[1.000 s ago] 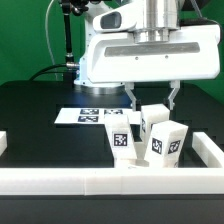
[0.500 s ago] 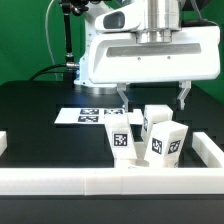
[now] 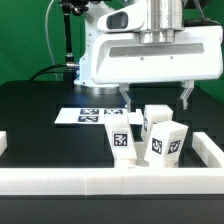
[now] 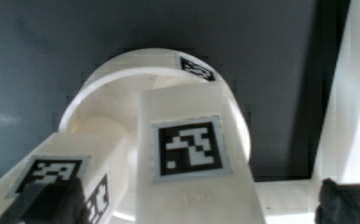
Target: Assemble stool
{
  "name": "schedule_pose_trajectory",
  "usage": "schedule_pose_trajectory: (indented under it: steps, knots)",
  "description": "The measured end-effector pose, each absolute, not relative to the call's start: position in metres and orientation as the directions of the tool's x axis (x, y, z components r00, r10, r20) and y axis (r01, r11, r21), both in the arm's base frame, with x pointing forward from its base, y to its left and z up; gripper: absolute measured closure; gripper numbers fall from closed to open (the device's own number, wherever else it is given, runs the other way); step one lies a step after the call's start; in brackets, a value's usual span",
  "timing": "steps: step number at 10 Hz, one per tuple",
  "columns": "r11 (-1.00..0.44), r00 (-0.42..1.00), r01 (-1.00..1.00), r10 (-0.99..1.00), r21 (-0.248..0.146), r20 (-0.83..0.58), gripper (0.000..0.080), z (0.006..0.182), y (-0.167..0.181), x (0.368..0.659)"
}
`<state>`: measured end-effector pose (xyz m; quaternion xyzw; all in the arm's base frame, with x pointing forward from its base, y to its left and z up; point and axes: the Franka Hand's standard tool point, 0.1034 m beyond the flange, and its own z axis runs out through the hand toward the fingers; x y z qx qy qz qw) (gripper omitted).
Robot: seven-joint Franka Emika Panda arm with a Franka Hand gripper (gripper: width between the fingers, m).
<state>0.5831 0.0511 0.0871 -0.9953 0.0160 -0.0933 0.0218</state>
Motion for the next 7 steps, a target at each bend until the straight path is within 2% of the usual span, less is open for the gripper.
schedule_pose_trajectory:
  steps: [1,2,3,4,7]
  knots:
    - [-0.999,0.983,-0.025,-0.033,-0.046,0.183,0.0151,0.0858,0.0515,0.5826]
    - [-0.999,0.983,-0.005,-0.013,-0.042,0.182,0.0278,0.0847,0.0517,0.5824]
    - [-0.999,0.984,0.008,0.001,-0.038,0.180,0.0278,0.0825,0.0505,0.5818]
    - [-0.999,0.984,0.007,0.000,-0.038,0.179,0.0439,0.0824,0.0507,0.5818]
    - [-0.999,0.984,-0.017,-0.024,-0.043,0.178,0.0465,0.0822,0.0508,0.5817]
